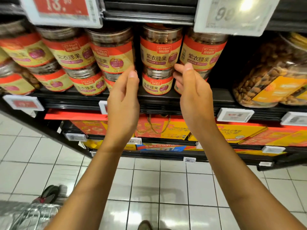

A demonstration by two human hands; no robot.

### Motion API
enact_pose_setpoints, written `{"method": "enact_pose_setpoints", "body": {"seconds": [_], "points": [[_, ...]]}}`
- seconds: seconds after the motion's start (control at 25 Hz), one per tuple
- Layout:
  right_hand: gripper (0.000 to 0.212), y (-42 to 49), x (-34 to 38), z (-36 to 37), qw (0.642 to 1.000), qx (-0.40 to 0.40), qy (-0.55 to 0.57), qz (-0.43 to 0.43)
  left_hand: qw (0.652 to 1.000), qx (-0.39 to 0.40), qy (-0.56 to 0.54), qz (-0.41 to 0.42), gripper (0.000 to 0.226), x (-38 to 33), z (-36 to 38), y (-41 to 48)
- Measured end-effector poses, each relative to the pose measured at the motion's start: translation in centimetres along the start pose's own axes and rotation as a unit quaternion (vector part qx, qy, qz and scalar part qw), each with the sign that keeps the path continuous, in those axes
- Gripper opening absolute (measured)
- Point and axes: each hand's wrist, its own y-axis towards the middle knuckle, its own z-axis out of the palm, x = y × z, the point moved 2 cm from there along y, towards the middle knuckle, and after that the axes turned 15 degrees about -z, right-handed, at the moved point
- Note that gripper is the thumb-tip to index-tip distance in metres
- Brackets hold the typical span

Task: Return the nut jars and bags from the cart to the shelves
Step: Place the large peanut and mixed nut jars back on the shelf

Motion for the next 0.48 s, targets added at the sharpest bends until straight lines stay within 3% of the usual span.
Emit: {"method": "enact_pose_setpoints", "body": {"seconds": [0.08, 0.24, 0.48], "points": [[0.049, -2.1, 1.6, -0.4, 0.999, 0.04, -0.017, 0.005, 0.999, -0.025, -0.014, -0.046, 0.021, -0.6, -1.6, -3.3], [0.035, -9.6, 6.9, -0.6, 0.984, 0.172, 0.022, 0.046, 0.981, -0.105, -0.069, -0.149, 0.023, -1.9, -7.1, -14.0], [0.029, -20.3, 15.9, 3.8, 0.897, 0.408, 0.144, 0.084, 0.914, -0.316, -0.127, -0.218, 0.025, -3.9, -18.0, -31.1]]}}
